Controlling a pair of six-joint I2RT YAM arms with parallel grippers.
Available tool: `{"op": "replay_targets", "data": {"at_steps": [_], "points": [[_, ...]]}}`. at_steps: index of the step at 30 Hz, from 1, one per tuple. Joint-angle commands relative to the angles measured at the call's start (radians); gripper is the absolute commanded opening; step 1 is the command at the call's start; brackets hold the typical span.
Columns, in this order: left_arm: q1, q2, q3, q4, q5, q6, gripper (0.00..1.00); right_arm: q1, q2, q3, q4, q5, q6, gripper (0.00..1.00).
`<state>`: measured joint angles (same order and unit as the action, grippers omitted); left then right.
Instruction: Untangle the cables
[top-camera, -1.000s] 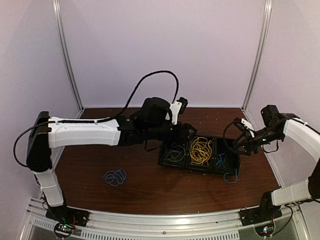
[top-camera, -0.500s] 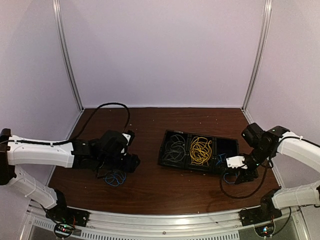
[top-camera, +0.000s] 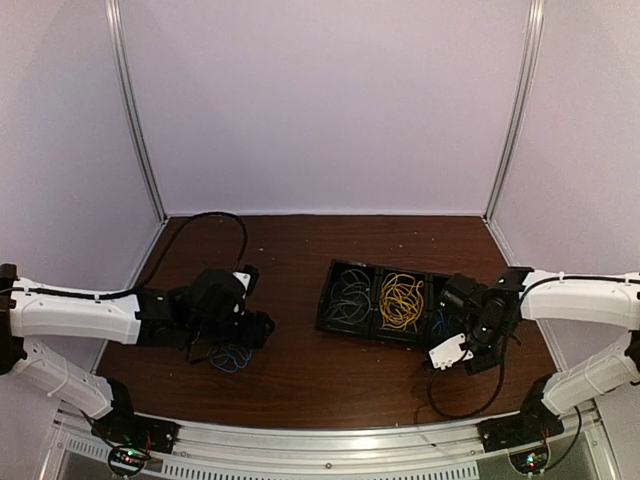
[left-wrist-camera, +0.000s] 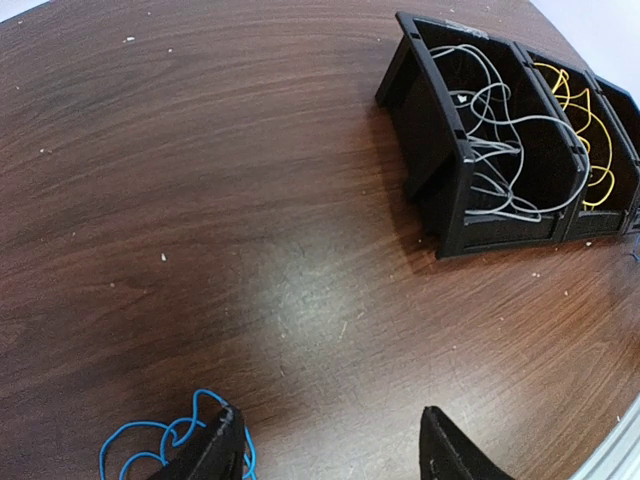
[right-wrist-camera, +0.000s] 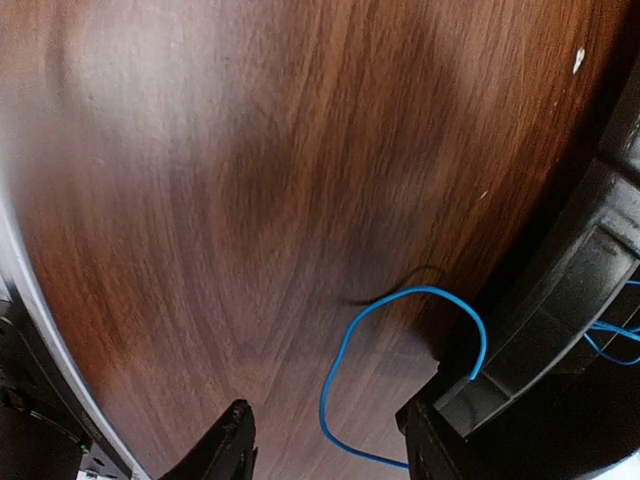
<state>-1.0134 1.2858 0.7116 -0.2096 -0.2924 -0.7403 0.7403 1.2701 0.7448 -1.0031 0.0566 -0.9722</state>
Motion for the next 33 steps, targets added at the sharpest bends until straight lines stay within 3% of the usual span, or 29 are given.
{"op": "replay_targets", "data": {"at_steps": [1,7,9,11,15,19,23,28,29,31,33], "points": [[0.004,-0.051,-0.035,0.056,-0.013,-0.017,0.61,0.039,0.040,-0.021,-0.002,0.162,0.022,0.53],[0.004,-0.074,-0.057,0.063,-0.016,-0.021,0.61,0.070,0.092,-0.055,0.049,0.295,0.018,0.52],[0.004,-0.081,-0.062,0.065,-0.017,-0.023,0.61,0.080,0.108,-0.052,0.057,0.315,0.021,0.48],[0.004,-0.089,-0.068,0.065,-0.020,-0.022,0.61,0.093,0.109,-0.044,0.069,0.331,0.024,0.39],[0.005,-0.104,-0.078,0.065,-0.029,-0.019,0.61,0.120,0.090,-0.005,0.068,0.332,0.020,0.11],[0.012,-0.105,-0.078,0.065,-0.030,-0.013,0.61,0.125,0.093,0.081,0.007,0.231,0.044,0.00],[0.016,-0.104,-0.078,0.060,-0.028,-0.008,0.61,0.118,0.100,0.222,-0.057,0.068,0.078,0.00],[0.021,-0.117,-0.074,0.039,-0.030,-0.008,0.61,0.082,0.096,0.302,-0.080,-0.019,0.080,0.00],[0.020,-0.122,-0.074,0.037,-0.032,-0.009,0.61,0.065,0.090,0.310,-0.086,-0.043,0.086,0.03],[0.022,-0.133,-0.077,0.030,-0.037,-0.017,0.61,0.008,0.060,0.305,-0.090,-0.105,0.095,0.19],[0.022,-0.144,-0.083,0.022,-0.047,-0.029,0.62,-0.076,-0.001,0.281,-0.080,-0.180,0.106,0.30]]}}
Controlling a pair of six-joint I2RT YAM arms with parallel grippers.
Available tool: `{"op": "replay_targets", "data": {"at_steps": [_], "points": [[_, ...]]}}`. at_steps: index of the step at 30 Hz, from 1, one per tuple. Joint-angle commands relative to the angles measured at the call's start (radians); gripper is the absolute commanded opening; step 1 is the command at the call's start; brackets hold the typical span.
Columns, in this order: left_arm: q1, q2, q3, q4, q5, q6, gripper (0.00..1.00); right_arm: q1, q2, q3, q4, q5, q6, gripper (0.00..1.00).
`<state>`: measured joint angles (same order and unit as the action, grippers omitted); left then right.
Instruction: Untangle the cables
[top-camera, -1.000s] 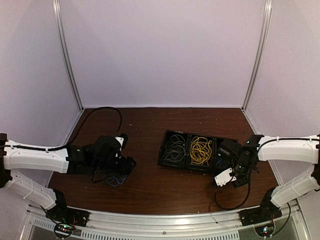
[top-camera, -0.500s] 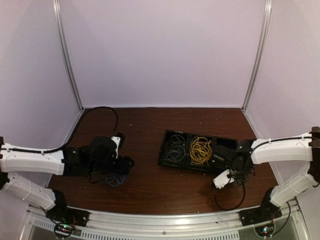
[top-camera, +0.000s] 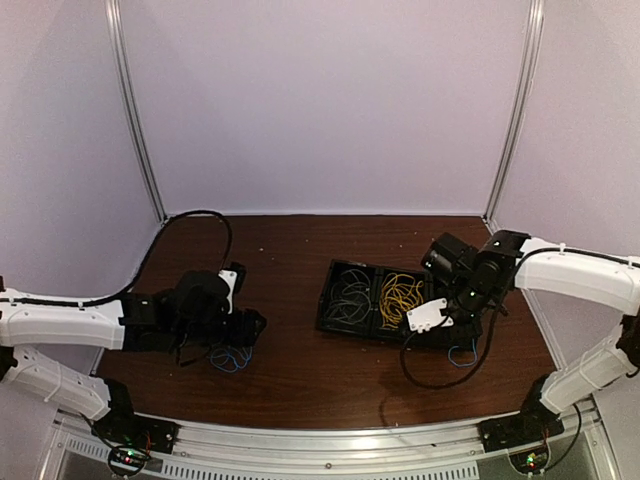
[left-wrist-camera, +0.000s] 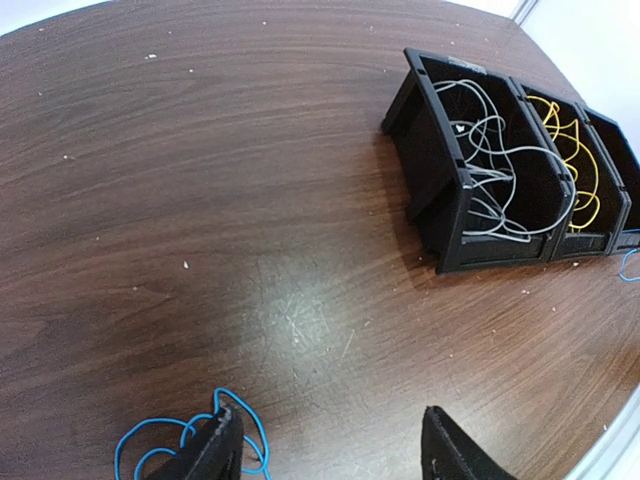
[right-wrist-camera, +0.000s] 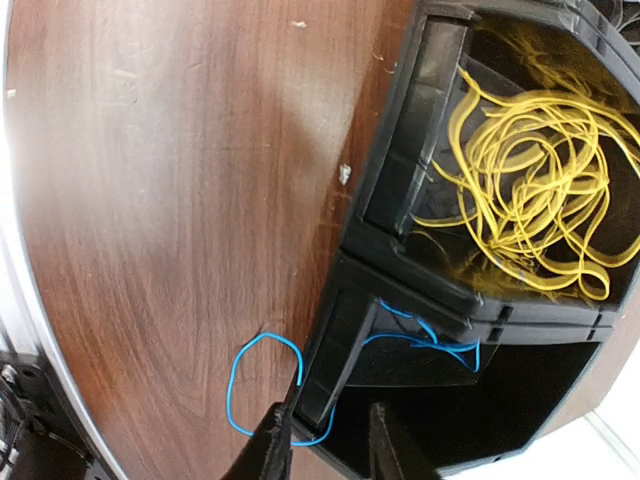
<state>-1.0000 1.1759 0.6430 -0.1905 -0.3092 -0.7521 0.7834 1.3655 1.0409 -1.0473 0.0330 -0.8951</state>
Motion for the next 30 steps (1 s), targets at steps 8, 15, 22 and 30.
{"op": "replay_targets", "data": {"at_steps": [8,15,22,30], "points": [[0.027,-0.052,-0.008,-0.011,-0.043,-0.020,0.66,-0.477,-0.208,-0.175,-0.092,-0.382,-0.003,0.40],[0.033,-0.035,0.003,-0.013,-0.034,-0.018,0.66,-0.551,-0.102,-0.243,-0.076,-0.411,0.005,0.43],[0.032,-0.043,-0.014,-0.003,-0.040,-0.026,0.66,-0.552,-0.038,-0.257,-0.010,-0.393,0.027,0.47],[0.034,-0.038,-0.019,-0.002,-0.042,-0.030,0.66,-0.550,0.014,-0.239,0.065,-0.353,0.103,0.46]]}}
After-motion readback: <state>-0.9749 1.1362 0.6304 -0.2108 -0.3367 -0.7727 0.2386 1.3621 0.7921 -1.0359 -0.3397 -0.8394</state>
